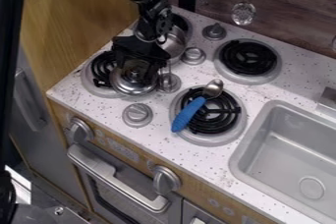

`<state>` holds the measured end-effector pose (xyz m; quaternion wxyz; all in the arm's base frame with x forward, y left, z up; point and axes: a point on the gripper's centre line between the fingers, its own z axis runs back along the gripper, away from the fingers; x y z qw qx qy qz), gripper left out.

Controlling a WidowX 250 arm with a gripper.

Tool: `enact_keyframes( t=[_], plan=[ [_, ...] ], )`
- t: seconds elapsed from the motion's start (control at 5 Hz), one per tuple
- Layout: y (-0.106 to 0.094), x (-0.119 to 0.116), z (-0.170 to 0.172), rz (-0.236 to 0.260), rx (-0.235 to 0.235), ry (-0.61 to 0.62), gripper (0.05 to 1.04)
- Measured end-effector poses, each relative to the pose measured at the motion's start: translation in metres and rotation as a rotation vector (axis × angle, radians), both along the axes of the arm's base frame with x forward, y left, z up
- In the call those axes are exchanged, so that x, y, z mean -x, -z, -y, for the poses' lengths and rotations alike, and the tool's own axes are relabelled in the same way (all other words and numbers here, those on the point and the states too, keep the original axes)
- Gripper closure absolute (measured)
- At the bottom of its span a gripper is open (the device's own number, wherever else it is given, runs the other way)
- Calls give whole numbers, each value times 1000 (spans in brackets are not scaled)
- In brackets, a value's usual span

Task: Put the lid on the top right side stove

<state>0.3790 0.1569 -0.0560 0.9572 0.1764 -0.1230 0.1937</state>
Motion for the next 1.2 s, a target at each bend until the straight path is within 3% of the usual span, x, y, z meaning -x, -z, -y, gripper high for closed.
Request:
enact_keyframes(
  t=[0.2,0.6,1.0,1.2],
  plan=[
    [13,6,4,-35,9,3,85],
    [15,0,-3,-47,31,-56,134],
    [12,-3,-10,-38,23,-55,611],
    [11,-4,-10,-36,22,-49,799]
  ],
)
